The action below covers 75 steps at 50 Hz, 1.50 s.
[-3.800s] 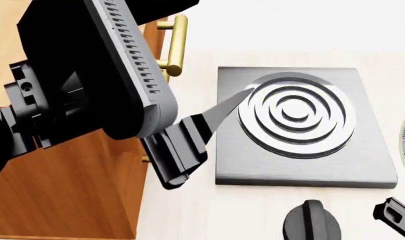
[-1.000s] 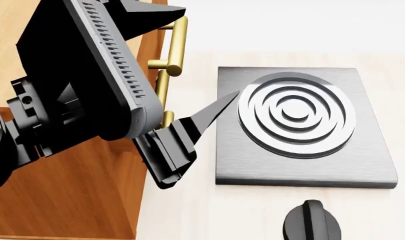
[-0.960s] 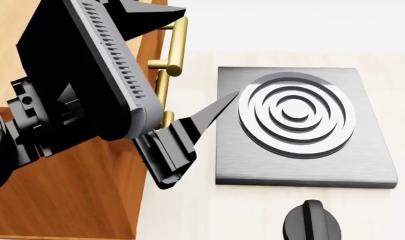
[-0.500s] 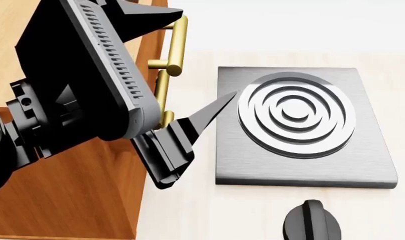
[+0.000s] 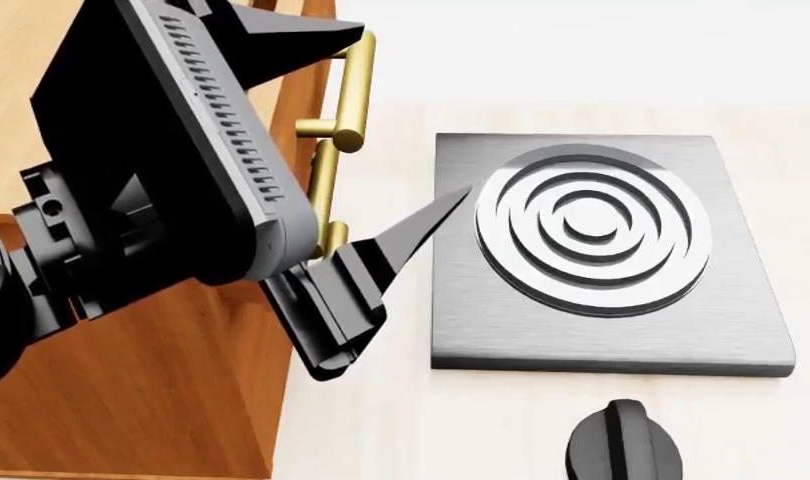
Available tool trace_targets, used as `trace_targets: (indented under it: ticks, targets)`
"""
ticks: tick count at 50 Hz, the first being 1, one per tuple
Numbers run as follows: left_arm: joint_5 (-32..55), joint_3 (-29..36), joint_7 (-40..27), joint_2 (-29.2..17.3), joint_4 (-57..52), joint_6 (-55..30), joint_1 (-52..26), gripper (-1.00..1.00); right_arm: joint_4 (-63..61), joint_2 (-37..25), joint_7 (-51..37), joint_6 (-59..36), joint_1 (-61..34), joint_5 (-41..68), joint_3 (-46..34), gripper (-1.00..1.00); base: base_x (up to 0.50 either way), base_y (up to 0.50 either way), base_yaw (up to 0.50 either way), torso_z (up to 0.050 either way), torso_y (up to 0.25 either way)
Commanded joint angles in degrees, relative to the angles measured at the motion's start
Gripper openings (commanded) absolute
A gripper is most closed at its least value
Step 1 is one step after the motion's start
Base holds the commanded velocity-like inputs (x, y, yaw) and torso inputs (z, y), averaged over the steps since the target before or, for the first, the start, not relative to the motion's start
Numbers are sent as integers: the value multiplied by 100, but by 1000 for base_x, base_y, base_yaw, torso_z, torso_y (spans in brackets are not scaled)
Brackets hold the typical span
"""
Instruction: Pick the akita bowl on the wooden cabinet and place it on the plate.
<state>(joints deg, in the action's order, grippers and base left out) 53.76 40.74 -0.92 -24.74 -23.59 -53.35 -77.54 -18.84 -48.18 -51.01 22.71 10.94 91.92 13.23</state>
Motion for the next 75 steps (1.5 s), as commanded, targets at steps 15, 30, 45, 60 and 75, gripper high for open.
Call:
trace_targets:
  ticks: [15, 30, 45, 60, 75]
  targets:
    - [2, 37, -16, -38, -3, 47, 40, 100, 367, 154, 179, -56, 19, -120, 1, -100, 0, 0, 0, 1, 1]
    - [-23, 70, 16, -49, 31, 109, 61, 100, 652, 199, 219, -105, -98, -187, -90, -100, 0, 0, 0, 0, 0]
    - [-22, 88, 2, -68, 30, 131, 79, 100, 1095, 346, 340, -180, -229, -229, -277, -100, 0, 0, 0, 0, 1]
    - [-34, 118, -12, -57, 46, 149, 74, 100, 1375, 415, 471, -213, -200, -154, -257, -100, 0, 0, 0, 0, 0]
    - [-69, 160, 43, -45, 109, 220, 79, 100, 1790, 470, 575, -312, -379, -177, -398, -100, 0, 0, 0, 1, 1]
